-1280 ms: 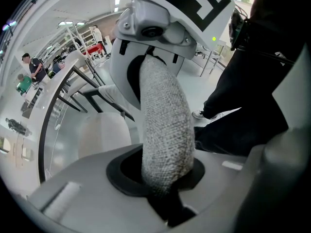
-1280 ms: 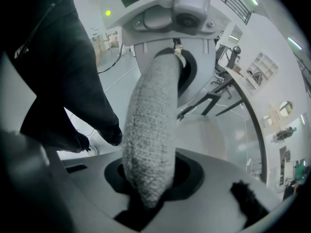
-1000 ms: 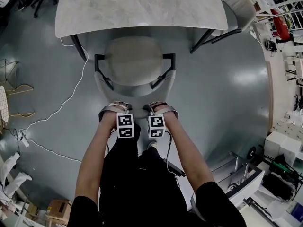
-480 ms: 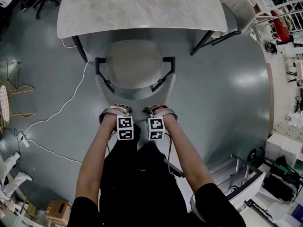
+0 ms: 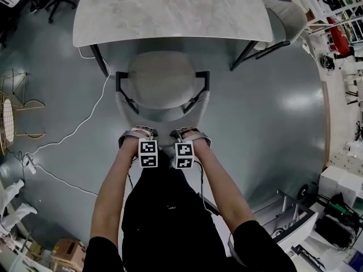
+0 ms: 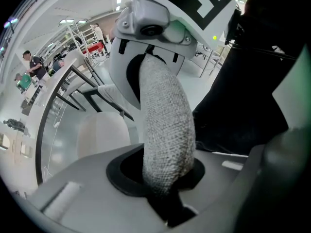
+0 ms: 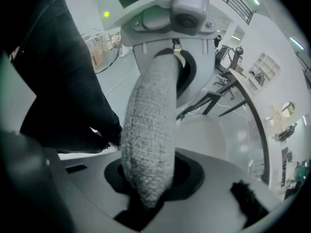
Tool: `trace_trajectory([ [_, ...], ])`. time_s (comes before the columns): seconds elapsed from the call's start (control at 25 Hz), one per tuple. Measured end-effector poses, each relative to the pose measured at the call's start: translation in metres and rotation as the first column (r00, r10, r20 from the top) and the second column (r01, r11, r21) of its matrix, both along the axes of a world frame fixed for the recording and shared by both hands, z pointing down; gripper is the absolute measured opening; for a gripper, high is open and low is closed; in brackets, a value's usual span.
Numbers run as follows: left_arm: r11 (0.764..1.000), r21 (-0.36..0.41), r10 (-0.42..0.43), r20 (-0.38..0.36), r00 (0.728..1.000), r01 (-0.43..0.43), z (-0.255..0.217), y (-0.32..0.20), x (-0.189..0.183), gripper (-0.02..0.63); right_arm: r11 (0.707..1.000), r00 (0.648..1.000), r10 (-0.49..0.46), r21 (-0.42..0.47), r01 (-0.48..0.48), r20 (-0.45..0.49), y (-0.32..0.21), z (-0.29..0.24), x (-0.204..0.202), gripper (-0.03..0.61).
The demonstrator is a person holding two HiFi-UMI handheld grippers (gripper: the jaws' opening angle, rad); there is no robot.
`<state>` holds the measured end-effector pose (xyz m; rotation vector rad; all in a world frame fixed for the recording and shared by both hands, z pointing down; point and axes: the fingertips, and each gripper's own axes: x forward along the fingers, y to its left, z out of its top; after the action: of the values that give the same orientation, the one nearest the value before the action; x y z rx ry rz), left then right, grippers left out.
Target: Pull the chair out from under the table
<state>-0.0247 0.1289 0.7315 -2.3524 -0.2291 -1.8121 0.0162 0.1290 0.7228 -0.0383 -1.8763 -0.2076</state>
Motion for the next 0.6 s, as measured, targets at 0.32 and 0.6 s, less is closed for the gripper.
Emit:
trace_trajectory([
  [0.32, 1.0, 0.008, -0.007, 0.005, 1.0, 0.007, -0.002, -0.003, 0.0, 0.074, 1.0, 1.0, 0.003, -0.011, -0.003, -0.001, 0.001, -0.002, 0.0, 0.092],
  [0.6, 1.0, 0.003, -0.013, 0.01, 1.0, 0.013, -0.002, 0.005, 0.001, 0.075, 1.0, 1.0, 0.002, -0.009, -0.002, 0.002, 0.008, -0.002, 0.001, 0.092],
])
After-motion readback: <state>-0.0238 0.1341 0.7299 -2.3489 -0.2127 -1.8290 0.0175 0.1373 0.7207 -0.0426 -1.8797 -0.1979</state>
